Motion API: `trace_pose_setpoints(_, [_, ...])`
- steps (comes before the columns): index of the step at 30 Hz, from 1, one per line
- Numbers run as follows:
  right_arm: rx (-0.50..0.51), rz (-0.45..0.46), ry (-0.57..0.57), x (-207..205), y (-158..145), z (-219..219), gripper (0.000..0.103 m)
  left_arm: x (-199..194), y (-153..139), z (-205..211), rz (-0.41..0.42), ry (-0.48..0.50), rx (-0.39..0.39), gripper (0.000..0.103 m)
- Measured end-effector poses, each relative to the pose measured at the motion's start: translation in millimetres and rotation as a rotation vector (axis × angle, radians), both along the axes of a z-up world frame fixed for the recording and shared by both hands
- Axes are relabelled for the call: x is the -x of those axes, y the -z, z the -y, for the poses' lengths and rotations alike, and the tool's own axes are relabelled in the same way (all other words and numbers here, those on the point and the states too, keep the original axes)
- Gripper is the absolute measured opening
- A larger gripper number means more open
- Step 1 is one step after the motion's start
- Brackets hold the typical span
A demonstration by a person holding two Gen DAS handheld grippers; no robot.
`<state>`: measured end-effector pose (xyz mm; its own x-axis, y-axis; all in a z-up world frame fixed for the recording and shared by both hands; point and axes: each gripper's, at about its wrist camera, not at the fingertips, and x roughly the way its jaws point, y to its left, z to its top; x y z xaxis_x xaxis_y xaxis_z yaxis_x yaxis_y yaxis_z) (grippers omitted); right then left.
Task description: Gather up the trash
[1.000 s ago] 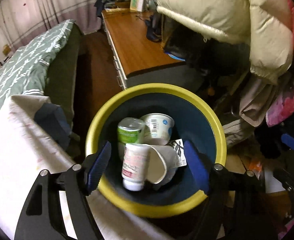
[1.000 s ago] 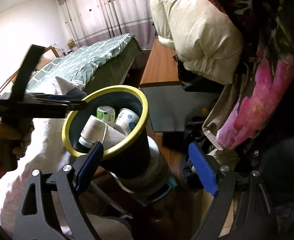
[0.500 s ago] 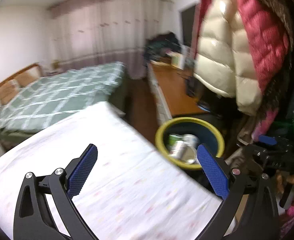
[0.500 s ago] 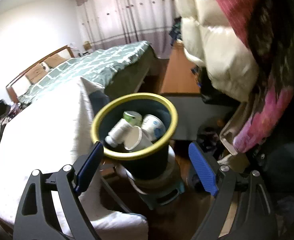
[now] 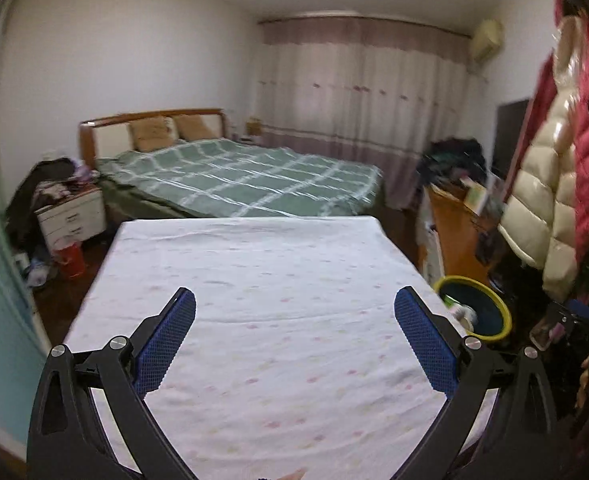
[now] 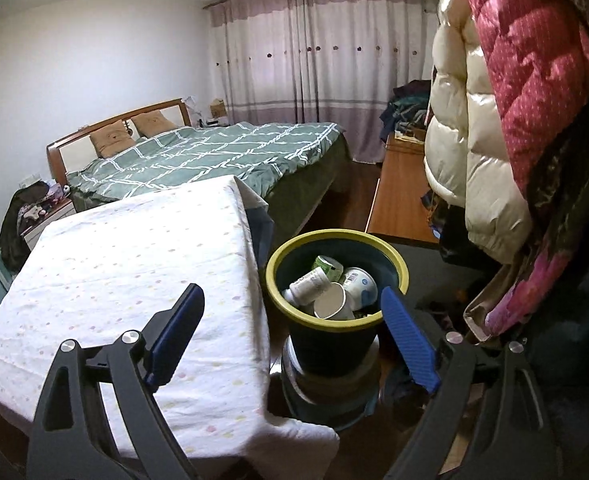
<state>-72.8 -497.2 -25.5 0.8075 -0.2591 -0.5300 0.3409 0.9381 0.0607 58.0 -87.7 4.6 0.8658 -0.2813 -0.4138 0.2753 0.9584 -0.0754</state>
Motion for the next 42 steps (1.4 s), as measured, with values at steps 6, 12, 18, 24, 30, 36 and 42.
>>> trace_pose_setpoints(6, [-0.005,0.000,-0.038,4,0,-16,0.086,31,3,-35,0.056,-0.114,-0.026,0.098])
trace_pose_setpoints(12, [-0.007,0.013,-0.048,9,-2,-24,0.086,38,10,-42,0.033,-0.137,-0.025,0.098])
trace_pose_setpoints(18, [-0.008,0.020,-0.049,11,-3,-26,0.087,35,13,-37,0.012,-0.131,-0.016,0.098])
trace_pose_setpoints(24, [-0.007,0.021,-0.051,11,-3,-27,0.087,35,11,-34,0.012,-0.129,-0.012,0.098])
trace_pose_setpoints(30, [-0.008,0.020,-0.052,9,-5,-30,0.087,31,11,-31,0.002,-0.120,-0.010,0.098])
trace_pose_setpoints(36, [-0.008,0.021,-0.052,9,-5,-30,0.087,33,10,-27,0.004,-0.110,-0.012,0.098])
trace_pose_setpoints(42, [-0.009,0.023,-0.048,7,-6,-31,0.087,35,9,-24,0.007,-0.108,-0.013,0.098])
